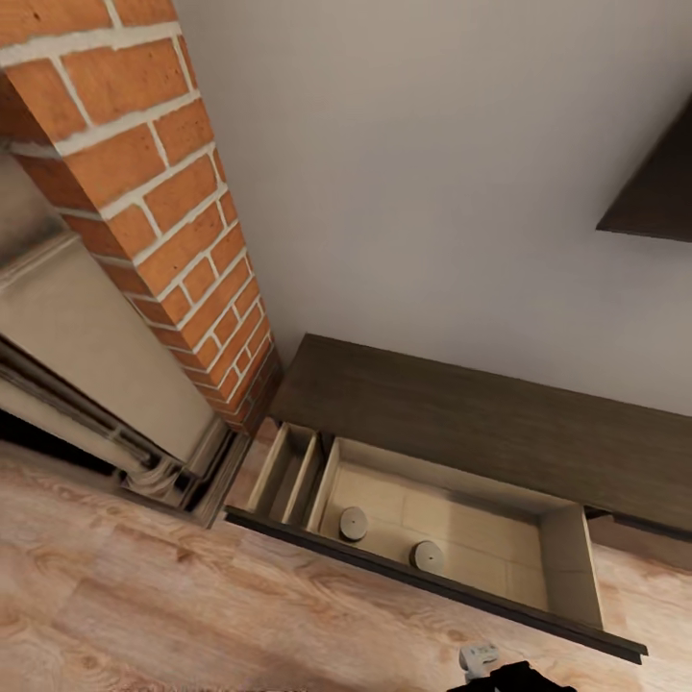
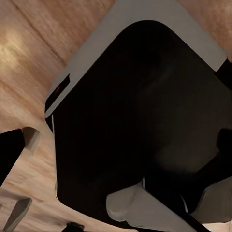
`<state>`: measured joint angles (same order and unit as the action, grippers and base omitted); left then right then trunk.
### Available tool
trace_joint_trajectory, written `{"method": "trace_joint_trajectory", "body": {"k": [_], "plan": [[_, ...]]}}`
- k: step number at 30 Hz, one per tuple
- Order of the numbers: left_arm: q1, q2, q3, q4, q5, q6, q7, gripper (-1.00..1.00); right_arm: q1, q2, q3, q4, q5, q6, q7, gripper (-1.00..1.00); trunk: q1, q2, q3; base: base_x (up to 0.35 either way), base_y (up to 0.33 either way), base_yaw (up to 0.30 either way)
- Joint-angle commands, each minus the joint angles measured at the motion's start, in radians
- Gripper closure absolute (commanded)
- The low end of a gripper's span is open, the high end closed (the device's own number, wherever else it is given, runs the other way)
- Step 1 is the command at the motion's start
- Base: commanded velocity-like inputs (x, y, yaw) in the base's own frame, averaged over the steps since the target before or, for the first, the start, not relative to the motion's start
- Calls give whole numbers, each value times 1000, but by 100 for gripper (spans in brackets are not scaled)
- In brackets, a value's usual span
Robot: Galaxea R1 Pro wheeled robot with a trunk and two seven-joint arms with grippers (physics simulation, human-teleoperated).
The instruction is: Place each of the two pumpkins and all three candles from the living room inside a cabinet in the living room (use any cabinet), then make sure every cabinet is closed, and position the cauldron so it is next to a table in the living room.
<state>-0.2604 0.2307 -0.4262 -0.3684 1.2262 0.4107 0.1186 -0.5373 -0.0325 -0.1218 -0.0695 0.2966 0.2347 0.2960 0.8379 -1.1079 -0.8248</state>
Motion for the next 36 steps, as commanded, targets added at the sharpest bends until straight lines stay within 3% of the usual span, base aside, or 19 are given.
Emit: {"method": "trace_joint_trajectory", "body": {"k": [1, 4, 8, 12, 19, 36], "plan": [[0, -2, -6, 2, 10, -5, 9, -100, 0, 2, -9, -3, 10, 1, 0, -100, 0, 0, -1, 0, 0, 300], [0, -7, -6, 11, 10, -31, 9, -100, 0, 5, -10, 9, 8, -87, -46, -100, 0, 0, -1, 0, 0, 300], [0, -7, -7, 14, 10, -96, 9, -100, 0, 9, -9, 41, 7, -139, -105, -100, 0, 0, -1, 0, 0, 300], [0, -7, -6, 14, 11, -111, 9, -100, 0, 21, -10, 55, 6, -167, -148, -100, 0, 0, -1, 0, 0, 300], [0, -10, -5, 16, 10, -172, 9, -100, 2, 29, -10, 76, 6, -222, -159, -100, 0, 0, 3, 0, 0, 279], [0, -22, -5, 15, 9, -178, 9, -100, 16, 30, -9, 79, 13, -238, -160, -100, 0, 0, 26, 0, 0, 192]]}}
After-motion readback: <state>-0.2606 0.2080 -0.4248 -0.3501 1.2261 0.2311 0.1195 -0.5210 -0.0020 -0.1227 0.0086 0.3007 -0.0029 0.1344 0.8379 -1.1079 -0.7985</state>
